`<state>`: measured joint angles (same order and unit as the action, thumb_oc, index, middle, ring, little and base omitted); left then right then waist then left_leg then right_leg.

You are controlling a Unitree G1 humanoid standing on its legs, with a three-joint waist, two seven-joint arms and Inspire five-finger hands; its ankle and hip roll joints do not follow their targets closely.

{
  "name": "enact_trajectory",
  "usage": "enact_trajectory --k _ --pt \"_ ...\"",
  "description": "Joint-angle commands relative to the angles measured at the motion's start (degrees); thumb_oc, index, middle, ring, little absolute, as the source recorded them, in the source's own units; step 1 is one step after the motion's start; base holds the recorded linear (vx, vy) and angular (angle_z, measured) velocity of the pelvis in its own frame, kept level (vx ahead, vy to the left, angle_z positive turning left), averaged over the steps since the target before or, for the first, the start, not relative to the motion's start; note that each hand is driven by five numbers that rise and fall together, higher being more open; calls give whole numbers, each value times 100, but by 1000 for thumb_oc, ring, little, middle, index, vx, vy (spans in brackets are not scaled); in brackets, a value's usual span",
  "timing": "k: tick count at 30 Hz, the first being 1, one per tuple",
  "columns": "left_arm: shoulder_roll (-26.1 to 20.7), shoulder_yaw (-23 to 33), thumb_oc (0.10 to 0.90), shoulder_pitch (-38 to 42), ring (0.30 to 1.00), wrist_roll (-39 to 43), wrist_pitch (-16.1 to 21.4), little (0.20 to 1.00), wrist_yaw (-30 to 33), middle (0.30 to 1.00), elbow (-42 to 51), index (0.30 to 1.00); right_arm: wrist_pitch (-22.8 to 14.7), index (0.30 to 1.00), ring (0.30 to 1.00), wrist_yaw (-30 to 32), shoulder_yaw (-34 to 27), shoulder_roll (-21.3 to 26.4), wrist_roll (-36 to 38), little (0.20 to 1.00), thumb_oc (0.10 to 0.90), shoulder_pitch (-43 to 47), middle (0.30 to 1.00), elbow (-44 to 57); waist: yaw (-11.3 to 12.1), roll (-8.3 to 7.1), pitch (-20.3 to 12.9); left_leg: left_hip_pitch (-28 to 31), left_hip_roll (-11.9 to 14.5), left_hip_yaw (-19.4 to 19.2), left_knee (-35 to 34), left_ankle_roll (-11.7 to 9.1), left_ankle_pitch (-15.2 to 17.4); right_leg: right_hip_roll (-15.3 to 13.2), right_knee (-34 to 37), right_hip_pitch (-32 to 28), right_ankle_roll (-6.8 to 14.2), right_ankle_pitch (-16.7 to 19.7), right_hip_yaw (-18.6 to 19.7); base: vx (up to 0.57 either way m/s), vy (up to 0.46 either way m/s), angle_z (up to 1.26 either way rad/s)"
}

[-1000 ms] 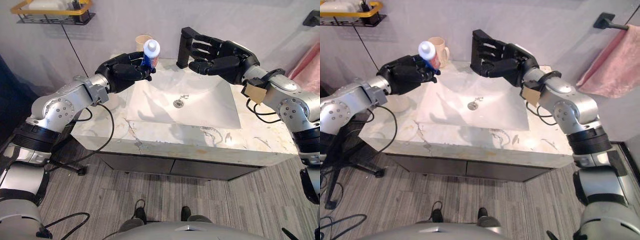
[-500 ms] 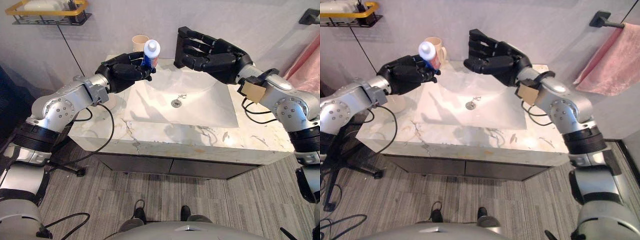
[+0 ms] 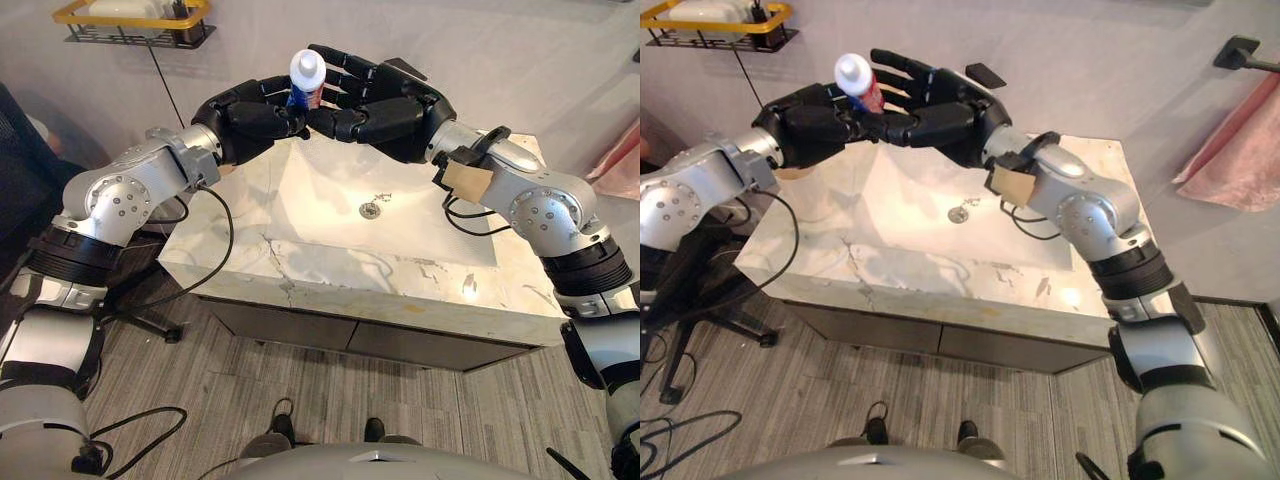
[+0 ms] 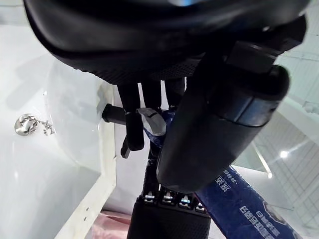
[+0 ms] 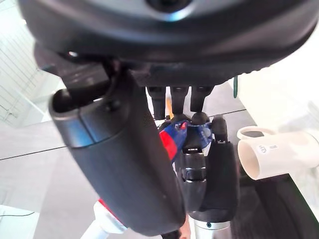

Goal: Organize the bathroom.

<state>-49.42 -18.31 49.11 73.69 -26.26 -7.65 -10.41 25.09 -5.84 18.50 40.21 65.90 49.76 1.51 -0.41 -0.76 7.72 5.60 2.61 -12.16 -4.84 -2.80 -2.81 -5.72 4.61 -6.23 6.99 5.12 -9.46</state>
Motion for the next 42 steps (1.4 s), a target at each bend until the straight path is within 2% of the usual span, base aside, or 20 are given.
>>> enact_trajectory --k 1,8,10,11,12,13,16,17,18,19,24,30,33,35,42 --pt "167 308 400 935 300 248 602 300 -91 300 -200 300 -603 900 900 -288 -272 15 164 900 800 493 900 537 9 45 -869 115 46 119 8 -219 225 270 11 36 21 -542 -311 0 0 0" --pt "188 346 400 875 300 170 492 300 -72 300 -186 300 -756 900 900 -164 -330 93 -39 900 800 533 900 577 -35 50 -871 142 55 96 6 -213 230 283 7 30 23 -540 -269 0 0 0" --pt "185 353 400 845 300 203 417 300 -45 300 -166 300 -987 900 900 -155 -350 125 -215 900 800 550 900 587 -50 53 -872 149 59 85 6 -214 231 284 7 31 27 -536 -252 17 -19 -4" --pt "190 386 400 800 300 322 271 300 25 300 -163 300 -1255 900 900 -40 -407 180 -502 900 800 641 900 578 -59 63 -877 158 56 85 4 -212 240 295 7 33 26 -536 -231 22 -18 -4" --pt "200 408 400 769 300 383 213 300 61 300 -147 300 -1383 900 900 -53 -422 221 -452 900 800 702 900 573 -63 66 -882 162 61 79 0 -209 241 296 8 33 25 -540 -228 27 -19 -4" --pt "232 422 400 731 300 440 151 300 84 300 -163 300 -1488 900 900 70 -448 221 -797 900 800 753 900 596 -65 80 -882 163 61 81 8 -216 251 299 5 37 31 -545 -219 0 0 0" --pt "228 458 400 626 300 574 7 300 115 300 -172 300 -1815 900 900 97 -454 394 -727 900 800 906 900 560 -68 87 -887 174 72 71 7 -214 249 299 2 31 27 -547 -214 0 0 0" --pt "285 471 400 554 300 614 -61 300 143 300 -193 300 -1899 900 900 220 -497 426 -1042 900 800 994 900 551 -61 88 -884 175 67 84 15 -213 260 303 3 27 23 -551 -210 31 2 0" --pt "295 512 400 480 300 658 -149 300 167 300 -187 300 -2111 900 900 196 -518 540 -971 900 800 1093 900 531 -55 87 -886 181 62 100 14 -203 267 307 2 18 19 -557 -206 0 0 0" --pt "327 523 400 430 300 636 -168 300 174 300 -196 300 -2149 900 900 240 -523 587 -1033 900 800 1166 900 556 -54 85 -889 175 53 108 21 -201 275 313 3 21 18 -560 -197 0 0 0" --pt "383 644 400 287 300 621 -210 300 218 300 -116 300 -2041 900 900 172 -577 723 -818 900 800 1215 900 574 -40 67 -895 176 38 150 22 -183 294 320 5 6 9 -577 -192 7 1 -3" --pt "434 674 400 301 300 596 -150 300 308 300 -34 300 -1846 900 900 103 -614 672 -723 900 800 989 900 680 -45 43 -891 186 40 168 18 -182 293 324 -1 -18 4 -587 -207 0 0 0" --pt "440 668 400 316 300 587 -107 300 314 300 -35 300 -1701 900 900 54 -637 639 -652 900 800 912 900 694 -46 44 -886 178 40 176 18 -187 282 323 -4 -11 3 -582 -208 -12 0 0" --pt "461 669 400 350 300 570 7 300 355 300 -45 300 -1461 900 900 26 -646 561 -508 900 800 790 900 696 -52 39 -865 157 42 161 28 -183 238 318 -20 11 -10 -549 -215 -19 -1 3" --pt "461 778 400 360 300 716 169 300 493 300 -115 300 -1468 900 900 -283 -719 468 -716 900 800 461 900 778 -68 28 -839 151 57 137 40 -190 216 312 -26 6 -12 -554 -220 3 -3 2"
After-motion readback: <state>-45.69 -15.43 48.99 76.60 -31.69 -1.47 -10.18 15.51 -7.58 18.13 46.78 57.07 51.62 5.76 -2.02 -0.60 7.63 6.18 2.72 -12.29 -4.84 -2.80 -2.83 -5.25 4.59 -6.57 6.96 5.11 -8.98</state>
